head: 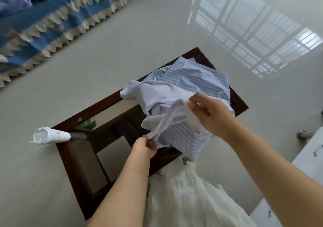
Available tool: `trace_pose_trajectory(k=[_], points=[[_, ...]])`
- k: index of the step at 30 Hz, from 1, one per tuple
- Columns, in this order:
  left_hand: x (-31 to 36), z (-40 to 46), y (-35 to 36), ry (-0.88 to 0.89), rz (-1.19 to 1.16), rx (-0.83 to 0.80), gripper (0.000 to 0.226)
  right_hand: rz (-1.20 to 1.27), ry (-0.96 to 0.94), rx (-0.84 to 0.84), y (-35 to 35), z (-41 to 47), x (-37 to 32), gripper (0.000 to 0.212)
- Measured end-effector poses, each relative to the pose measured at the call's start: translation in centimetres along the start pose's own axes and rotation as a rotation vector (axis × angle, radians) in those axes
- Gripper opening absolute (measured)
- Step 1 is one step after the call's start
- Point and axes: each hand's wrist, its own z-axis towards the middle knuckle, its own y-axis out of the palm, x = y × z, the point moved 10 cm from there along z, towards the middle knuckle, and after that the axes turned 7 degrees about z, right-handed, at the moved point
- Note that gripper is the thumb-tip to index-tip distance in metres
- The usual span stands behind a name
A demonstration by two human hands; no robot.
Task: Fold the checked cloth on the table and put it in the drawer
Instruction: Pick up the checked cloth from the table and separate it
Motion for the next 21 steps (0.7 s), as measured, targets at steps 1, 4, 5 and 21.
trace_pose_trajectory(k=[1,4,5,21], points=[[3.7,-1.0,-0.2,0.135,-0.122,-0.014,0.023,-0.026,0.047,-0.011,-0.7,0.0,1.2,0.016],[15.5,-7.6,-1.0,0.575,-0.272,-0.042,0.012,-0.038,0.230,-0.169,-0.2,-1.3,5.0,0.030],[18.4,-10.3,-1.0,0.678,-0.321,-0.072,0.015,0.013,0.304,-0.255,1.2,-2.1,5.7,0.037],[9.3,-4.1,4.9,0.578,0.528,0.074,0.038,0.168,0.837,-0.447,15.6,-5.8,22.0,0.031]])
